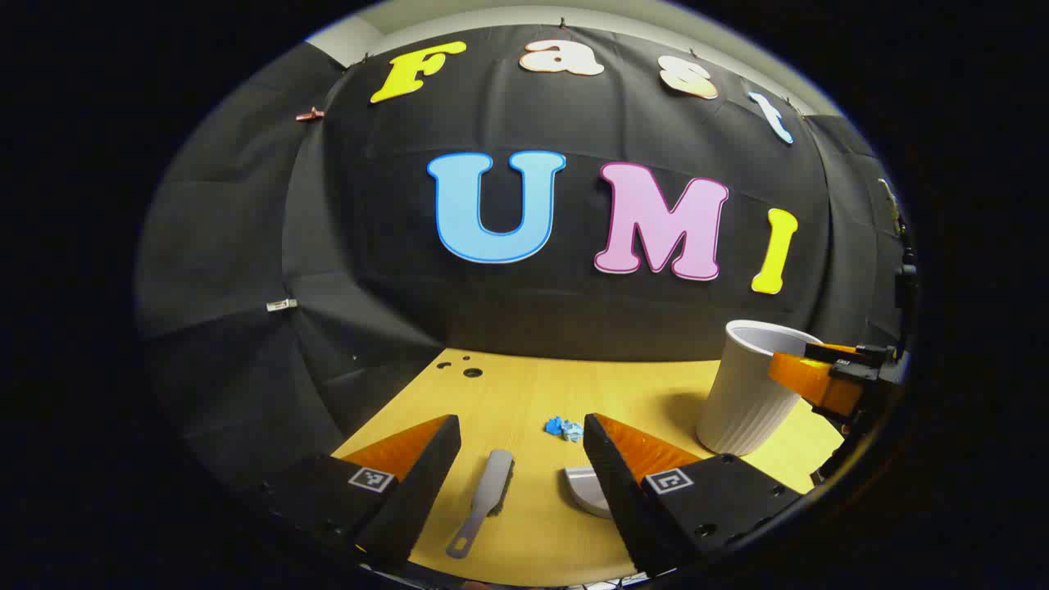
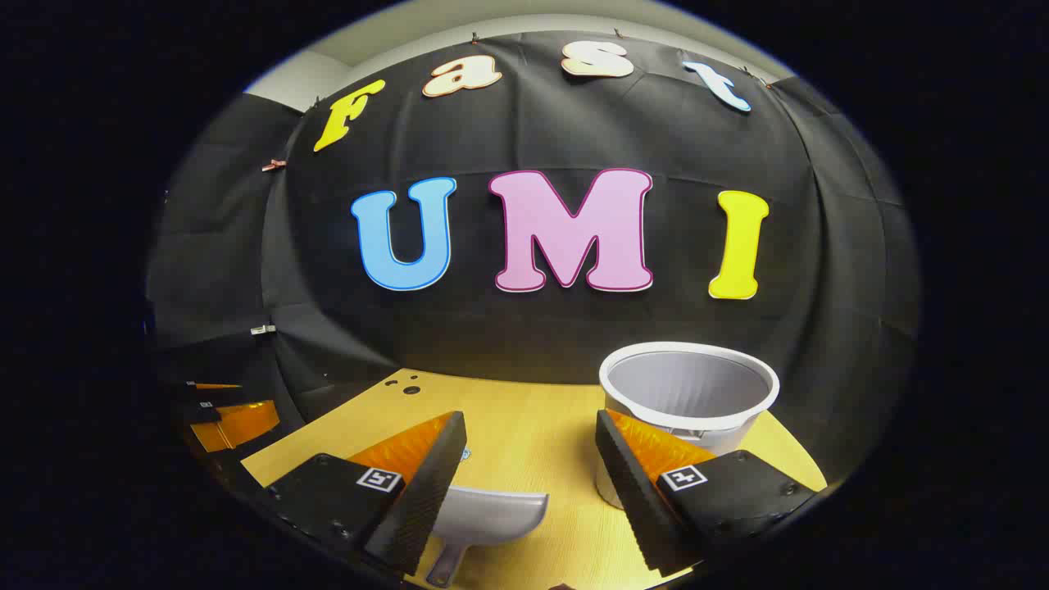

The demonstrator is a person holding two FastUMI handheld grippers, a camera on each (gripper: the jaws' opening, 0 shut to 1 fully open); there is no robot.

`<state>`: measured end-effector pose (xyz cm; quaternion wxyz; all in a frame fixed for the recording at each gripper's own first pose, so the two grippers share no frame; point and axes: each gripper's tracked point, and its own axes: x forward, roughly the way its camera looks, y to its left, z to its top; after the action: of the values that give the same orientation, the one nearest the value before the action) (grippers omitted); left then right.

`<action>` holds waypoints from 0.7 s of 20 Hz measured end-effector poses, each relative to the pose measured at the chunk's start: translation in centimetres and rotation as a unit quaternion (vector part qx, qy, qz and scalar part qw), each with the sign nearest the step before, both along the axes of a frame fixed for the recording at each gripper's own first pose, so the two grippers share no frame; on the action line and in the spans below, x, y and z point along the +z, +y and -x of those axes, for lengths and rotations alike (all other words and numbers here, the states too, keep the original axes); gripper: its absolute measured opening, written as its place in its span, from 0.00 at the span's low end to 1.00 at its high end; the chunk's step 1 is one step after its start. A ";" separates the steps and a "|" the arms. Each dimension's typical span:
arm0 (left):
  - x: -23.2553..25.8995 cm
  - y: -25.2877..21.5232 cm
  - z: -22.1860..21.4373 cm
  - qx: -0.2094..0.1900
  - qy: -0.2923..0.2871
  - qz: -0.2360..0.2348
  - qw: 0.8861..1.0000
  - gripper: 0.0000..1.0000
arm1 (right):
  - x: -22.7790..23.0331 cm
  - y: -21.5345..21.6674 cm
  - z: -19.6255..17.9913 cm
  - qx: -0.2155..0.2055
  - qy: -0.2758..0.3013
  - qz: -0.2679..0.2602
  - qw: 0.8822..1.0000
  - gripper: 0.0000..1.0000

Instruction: Pick up the small broom and dustpan from the desktop, sweep the trash into the dustpan with the broom, and then empty the trash into the garbage bin.

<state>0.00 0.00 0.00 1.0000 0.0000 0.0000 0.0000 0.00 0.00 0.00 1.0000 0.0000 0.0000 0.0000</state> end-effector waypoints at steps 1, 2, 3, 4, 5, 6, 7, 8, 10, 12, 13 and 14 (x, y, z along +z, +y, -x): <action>0.1 0.0 0.1 -0.005 -0.002 0.005 1.000 0.96 | 0.1 0.0 0.1 0.001 -0.004 -0.002 1.000 0.98; -0.1 0.2 0.0 -0.006 -0.001 0.005 1.000 0.95 | 0.1 0.1 0.0 0.003 -0.002 -0.006 1.000 0.98; -0.3 0.6 -0.3 -0.003 0.005 0.001 1.000 0.95 | -0.3 0.4 -0.1 0.010 0.008 -0.014 1.000 0.98; -0.6 0.8 -0.5 -0.002 0.008 -0.003 1.000 0.95 | -0.7 0.7 0.0 0.018 0.014 -0.021 1.000 0.98; -0.6 1.0 -0.7 0.000 0.011 -0.010 1.000 0.95 | -0.5 0.9 -0.1 0.020 0.011 -0.024 0.999 0.99; -0.8 1.4 -0.7 0.003 0.011 -0.016 1.000 0.95 | -0.4 0.8 -0.4 0.016 0.007 -0.023 1.000 0.99; -0.8 1.6 -0.9 0.005 0.013 -0.019 1.000 0.95 | -0.2 0.9 -0.6 0.017 0.003 -0.018 1.000 0.99; -1.0 1.6 -0.9 0.004 0.017 -0.019 1.000 0.95 | -0.1 1.0 -0.8 0.017 0.000 -0.011 1.000 0.99; -1.3 1.6 -1.1 0.002 0.024 -0.011 1.000 0.95 | -0.1 0.9 -1.1 0.019 0.000 -0.006 1.000 0.99; -2.0 1.6 -1.4 -0.002 0.035 -0.006 0.999 0.96 | -0.3 1.4 -1.2 0.027 0.002 -0.020 0.999 0.99; -2.5 1.6 -1.6 -0.004 0.046 -0.009 0.999 0.96 | -0.6 1.6 -1.3 0.029 0.007 -0.025 0.999 0.99; -3.2 1.7 -1.7 -0.004 0.056 -0.007 0.998 0.95 | -1.0 1.7 -1.4 0.030 0.013 -0.024 0.999 0.99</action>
<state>1.71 1.71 -3.19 0.9984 0.0067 0.0558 -0.0044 1.45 1.69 -1.04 0.9992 0.0240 0.0127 0.0304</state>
